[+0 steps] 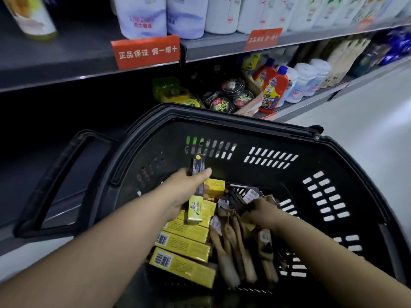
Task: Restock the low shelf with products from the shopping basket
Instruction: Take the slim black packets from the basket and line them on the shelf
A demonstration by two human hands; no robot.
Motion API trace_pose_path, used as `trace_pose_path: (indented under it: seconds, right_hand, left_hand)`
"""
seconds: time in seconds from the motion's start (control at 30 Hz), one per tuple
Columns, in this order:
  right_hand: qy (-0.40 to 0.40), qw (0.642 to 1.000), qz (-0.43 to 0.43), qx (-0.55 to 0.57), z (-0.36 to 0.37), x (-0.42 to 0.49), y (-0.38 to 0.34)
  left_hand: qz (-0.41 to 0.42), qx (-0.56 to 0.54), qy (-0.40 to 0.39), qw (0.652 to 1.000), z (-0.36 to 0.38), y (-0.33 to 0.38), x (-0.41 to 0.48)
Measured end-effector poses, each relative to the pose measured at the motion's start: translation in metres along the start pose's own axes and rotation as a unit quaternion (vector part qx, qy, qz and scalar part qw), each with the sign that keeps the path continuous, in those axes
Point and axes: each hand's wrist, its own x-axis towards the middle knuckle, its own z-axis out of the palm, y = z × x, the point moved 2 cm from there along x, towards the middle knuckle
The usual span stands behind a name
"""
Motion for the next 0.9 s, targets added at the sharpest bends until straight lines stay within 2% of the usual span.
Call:
trace_pose_path:
  seconds: [0.03, 0.1, 0.17, 0.23, 0.33, 0.43, 0.53, 0.63, 0.8, 0.9]
  right_hand:
    - [-0.025, 0.991, -0.01, 0.131, -0.003, -0.025, -0.015]
    - [-0.081, 0.943, -0.053, 0.318, -0.001, -0.071, -0.049]
    - [-0.095, 0.918, -0.119, 0.366, 0.005, -0.11, -0.09]
    - [-0.042, 0.924, -0.177, 0.336, 0.015, -0.139, -0.131]
    - [0.042, 0.942, -0.25, 0.221, 0.035, -0.166, -0.183]
    - [0.05, 0.939, -0.286, 0.185, 0.061, -0.185, -0.232]
    - [0.051, 0.933, -0.295, 0.202, 0.09, -0.19, -0.276]
    - [0.003, 0.925, -0.297, 0.235, 0.125, -0.194, -0.321]
    - [-0.184, 0.886, -0.314, 0.288, 0.185, -0.207, -0.382]
    - [-0.225, 0.888, -0.286, 0.281, 0.219, -0.213, -0.408]
  left_hand:
    - [0.006, -0.007, -0.008, 1.0, -0.002, 0.003, -0.006]
    - [0.014, -0.036, -0.022, 0.999, -0.01, 0.006, -0.019]
    - [0.037, -0.042, -0.026, 0.998, -0.024, 0.01, -0.04]
    - [0.069, -0.056, -0.027, 0.996, -0.047, 0.013, -0.063]
    - [0.107, -0.078, -0.033, 0.991, -0.096, 0.014, -0.098]
    - [0.119, -0.095, -0.016, 0.988, -0.156, 0.007, -0.127]
    - [0.119, -0.097, 0.004, 0.988, -0.212, -0.009, -0.153]
    - [0.115, -0.09, 0.012, 0.989, -0.263, -0.031, -0.175]
    - [0.115, -0.098, 0.014, 0.988, -0.337, -0.067, -0.204]
    - [0.109, -0.119, 0.029, 0.987, -0.382, -0.093, -0.217]
